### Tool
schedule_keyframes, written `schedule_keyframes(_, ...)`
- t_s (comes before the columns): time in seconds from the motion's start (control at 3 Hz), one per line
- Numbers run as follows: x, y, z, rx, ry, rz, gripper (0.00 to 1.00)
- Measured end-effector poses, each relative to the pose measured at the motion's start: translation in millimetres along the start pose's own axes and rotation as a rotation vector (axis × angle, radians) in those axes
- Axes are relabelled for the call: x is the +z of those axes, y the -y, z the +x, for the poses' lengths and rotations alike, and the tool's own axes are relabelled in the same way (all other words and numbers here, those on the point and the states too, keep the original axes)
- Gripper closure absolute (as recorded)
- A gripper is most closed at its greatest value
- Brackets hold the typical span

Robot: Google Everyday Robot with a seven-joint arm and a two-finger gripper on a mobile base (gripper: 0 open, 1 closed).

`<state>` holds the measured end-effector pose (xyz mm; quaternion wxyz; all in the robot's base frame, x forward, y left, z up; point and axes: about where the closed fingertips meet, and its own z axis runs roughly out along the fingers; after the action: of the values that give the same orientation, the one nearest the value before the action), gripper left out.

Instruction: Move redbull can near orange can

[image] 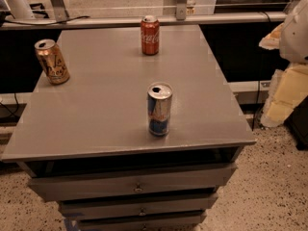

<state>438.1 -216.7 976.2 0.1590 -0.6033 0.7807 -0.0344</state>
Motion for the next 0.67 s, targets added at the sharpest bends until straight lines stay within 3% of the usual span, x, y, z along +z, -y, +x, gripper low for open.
schedule_keyframes(0.33,0,0,0,0.0,0.0,0.0,0.0)
schedule_keyframes(0.67,31,-6,-14,0.058,0.138,-0.041,0.0)
